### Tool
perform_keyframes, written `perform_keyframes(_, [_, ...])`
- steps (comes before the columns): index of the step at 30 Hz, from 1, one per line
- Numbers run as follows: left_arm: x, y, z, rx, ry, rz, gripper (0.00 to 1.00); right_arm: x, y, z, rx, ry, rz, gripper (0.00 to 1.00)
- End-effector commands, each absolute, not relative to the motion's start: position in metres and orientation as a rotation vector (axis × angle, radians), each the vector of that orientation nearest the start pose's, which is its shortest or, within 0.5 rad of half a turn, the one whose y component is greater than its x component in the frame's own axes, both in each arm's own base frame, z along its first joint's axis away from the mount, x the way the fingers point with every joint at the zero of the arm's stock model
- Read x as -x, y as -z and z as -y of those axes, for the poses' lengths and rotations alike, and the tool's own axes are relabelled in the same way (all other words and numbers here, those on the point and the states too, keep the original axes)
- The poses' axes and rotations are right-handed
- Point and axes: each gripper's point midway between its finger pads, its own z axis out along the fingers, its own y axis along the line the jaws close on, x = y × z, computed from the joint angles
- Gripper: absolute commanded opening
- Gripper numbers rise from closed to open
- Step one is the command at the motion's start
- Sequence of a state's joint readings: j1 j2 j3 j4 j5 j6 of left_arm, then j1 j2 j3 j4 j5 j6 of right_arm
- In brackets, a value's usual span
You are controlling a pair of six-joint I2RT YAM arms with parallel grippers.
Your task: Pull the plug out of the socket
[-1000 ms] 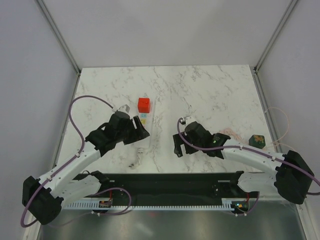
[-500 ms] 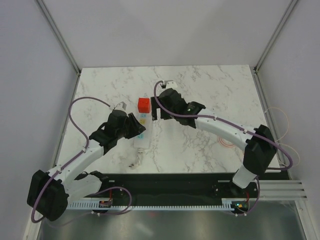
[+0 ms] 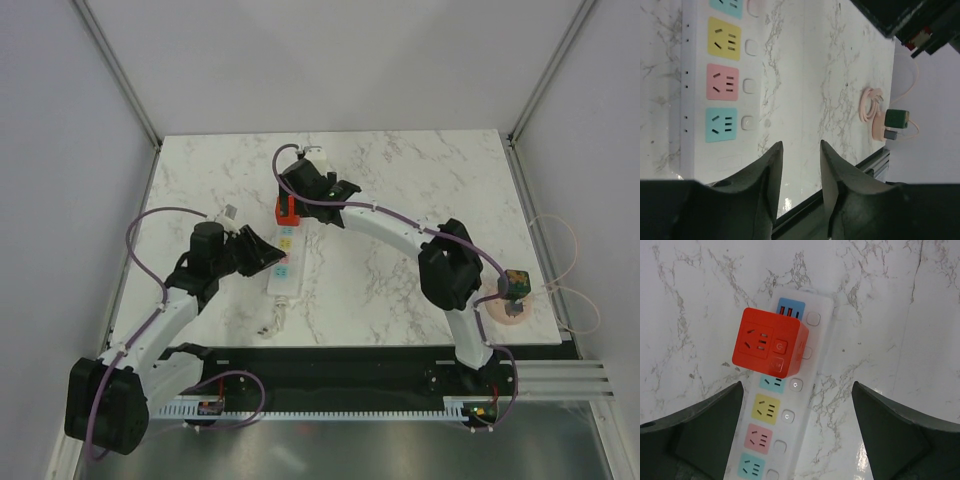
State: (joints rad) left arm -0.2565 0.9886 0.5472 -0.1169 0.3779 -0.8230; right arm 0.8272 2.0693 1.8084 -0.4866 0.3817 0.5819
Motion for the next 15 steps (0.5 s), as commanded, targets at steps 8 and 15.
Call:
perform_keyframes(8, [-0.252, -0.145, 0.171, 0.376, 1.146, -2.224, 0.40, -0.449, -0.149, -0.413, 0.000, -0.289, -2.181, 0.98])
perform_keyframes(15, [-0.259, -0.148, 0.176, 0.422, 1.262, -2.226, 0.24, -0.451, -0.140, -0.421, -0.013, -0.221, -2.148, 0.98])
